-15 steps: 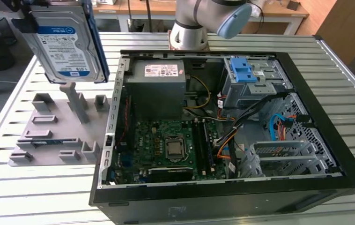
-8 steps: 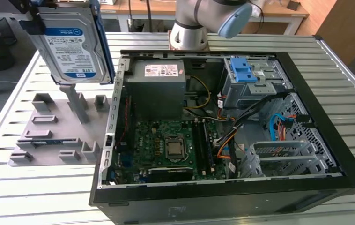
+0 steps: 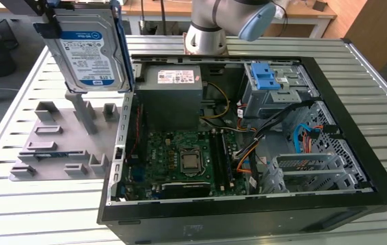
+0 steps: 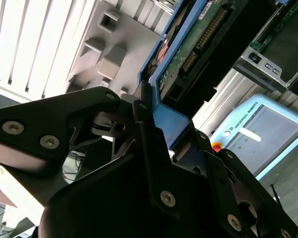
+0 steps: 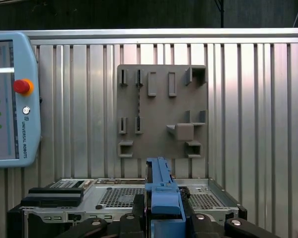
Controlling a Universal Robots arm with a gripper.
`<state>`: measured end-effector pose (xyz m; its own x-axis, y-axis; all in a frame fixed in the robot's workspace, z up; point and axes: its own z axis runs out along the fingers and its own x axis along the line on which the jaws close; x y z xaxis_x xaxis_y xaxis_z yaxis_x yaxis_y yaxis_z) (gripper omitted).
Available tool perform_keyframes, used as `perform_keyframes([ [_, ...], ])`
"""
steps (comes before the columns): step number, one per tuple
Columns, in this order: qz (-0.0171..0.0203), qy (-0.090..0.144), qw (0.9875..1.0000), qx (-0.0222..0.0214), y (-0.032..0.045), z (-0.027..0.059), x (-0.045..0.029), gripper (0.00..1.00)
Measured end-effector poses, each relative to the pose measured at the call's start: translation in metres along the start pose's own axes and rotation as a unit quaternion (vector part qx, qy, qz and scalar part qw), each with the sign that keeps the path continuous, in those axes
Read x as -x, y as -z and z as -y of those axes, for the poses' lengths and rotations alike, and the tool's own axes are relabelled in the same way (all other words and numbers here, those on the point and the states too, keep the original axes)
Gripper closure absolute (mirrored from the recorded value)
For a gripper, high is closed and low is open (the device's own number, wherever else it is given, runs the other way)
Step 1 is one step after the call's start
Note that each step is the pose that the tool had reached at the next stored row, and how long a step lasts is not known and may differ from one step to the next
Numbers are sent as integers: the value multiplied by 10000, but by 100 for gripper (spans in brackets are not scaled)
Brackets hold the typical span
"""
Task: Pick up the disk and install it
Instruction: 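Pick up the disk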
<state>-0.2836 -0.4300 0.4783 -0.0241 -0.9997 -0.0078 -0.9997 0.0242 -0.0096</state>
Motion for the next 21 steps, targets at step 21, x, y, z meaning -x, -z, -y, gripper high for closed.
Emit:
perform_keyframes([
  [21,0,0,10000,22,-3,387,-145,63],
])
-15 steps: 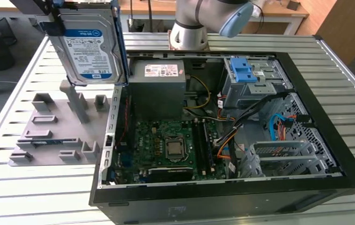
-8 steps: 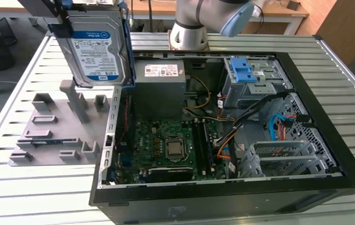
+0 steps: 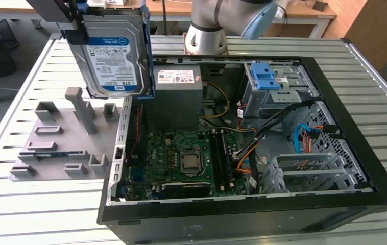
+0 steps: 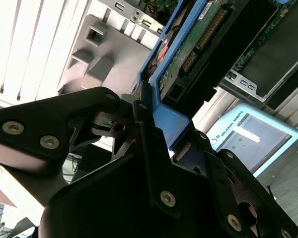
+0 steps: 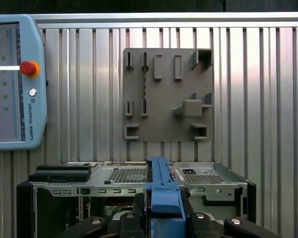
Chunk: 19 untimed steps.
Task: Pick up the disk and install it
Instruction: 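Pick up the disk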
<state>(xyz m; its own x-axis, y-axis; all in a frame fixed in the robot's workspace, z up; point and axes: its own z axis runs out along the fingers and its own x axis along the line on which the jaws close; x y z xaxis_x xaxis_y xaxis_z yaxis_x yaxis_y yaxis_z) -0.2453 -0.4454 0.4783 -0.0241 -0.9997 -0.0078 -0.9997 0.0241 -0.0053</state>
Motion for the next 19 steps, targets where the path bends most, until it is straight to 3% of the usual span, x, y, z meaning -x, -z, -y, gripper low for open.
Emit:
perform_keyframes([
  [5,0,0,10000,2,0,65,-61,63],
  [14,0,0,10000,16,-1,294,-84,63],
  [19,-1,-1,10000,17,0,298,-83,63],
])
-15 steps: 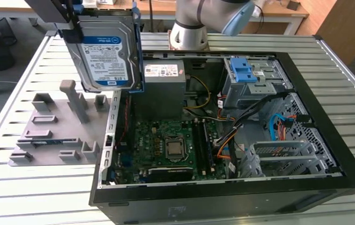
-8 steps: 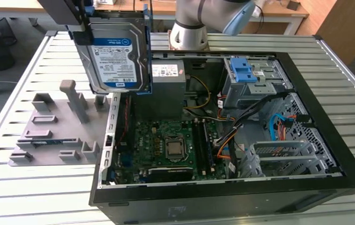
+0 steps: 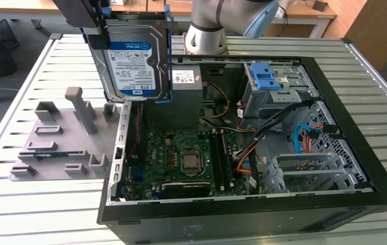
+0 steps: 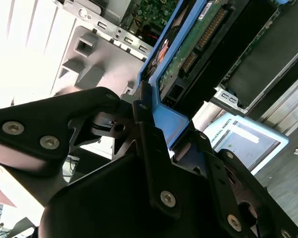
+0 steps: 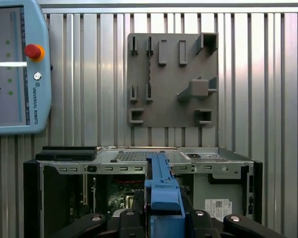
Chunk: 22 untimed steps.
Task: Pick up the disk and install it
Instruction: 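Pick up the disk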
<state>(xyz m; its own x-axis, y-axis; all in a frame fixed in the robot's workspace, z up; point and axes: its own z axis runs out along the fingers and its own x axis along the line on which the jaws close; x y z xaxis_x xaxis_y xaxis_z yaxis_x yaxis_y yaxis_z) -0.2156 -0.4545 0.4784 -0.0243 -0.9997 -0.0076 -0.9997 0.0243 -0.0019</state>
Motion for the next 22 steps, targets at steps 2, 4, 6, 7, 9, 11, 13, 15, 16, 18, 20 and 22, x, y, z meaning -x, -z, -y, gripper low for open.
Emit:
perform_keyframes([
  [2,0,1,10000,0,0,1,0,63],
  [4,0,0,10000,0,0,1,0,63],
  [6,0,1,10000,0,0,6,0,63],
  [7,0,1,10000,0,1,11,0,63],
  [9,0,1,10000,0,0,30,0,63],
  [11,0,1,10000,0,0,67,2,63],
  [13,0,1,10000,-1,-1,109,2,63],
  [15,0,1,10000,0,-1,149,4,63],
  [16,1,1,10000,0,-1,168,4,63],
  [18,0,1,10000,0,-1,203,5,63],
  [20,1,1,10000,0,-1,239,6,63],
  [22,1,1,10000,0,-1,273,6,63],
])
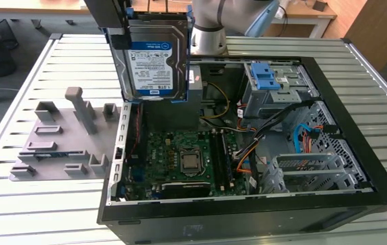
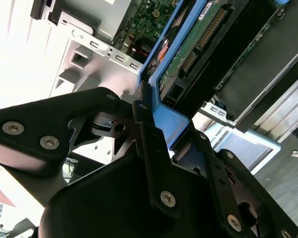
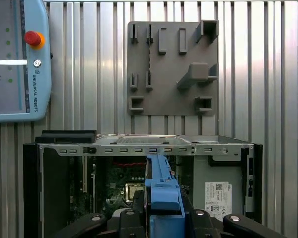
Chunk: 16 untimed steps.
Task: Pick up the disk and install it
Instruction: 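Pick up the disk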
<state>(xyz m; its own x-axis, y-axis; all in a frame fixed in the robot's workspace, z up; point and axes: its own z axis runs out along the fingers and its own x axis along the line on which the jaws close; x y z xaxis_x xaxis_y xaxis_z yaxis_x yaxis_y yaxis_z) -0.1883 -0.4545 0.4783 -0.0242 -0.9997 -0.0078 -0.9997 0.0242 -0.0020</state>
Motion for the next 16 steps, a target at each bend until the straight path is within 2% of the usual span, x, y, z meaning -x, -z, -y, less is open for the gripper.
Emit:
perform_keyframes([
  [16,-1,0,10000,0,0,313,8,63],
])
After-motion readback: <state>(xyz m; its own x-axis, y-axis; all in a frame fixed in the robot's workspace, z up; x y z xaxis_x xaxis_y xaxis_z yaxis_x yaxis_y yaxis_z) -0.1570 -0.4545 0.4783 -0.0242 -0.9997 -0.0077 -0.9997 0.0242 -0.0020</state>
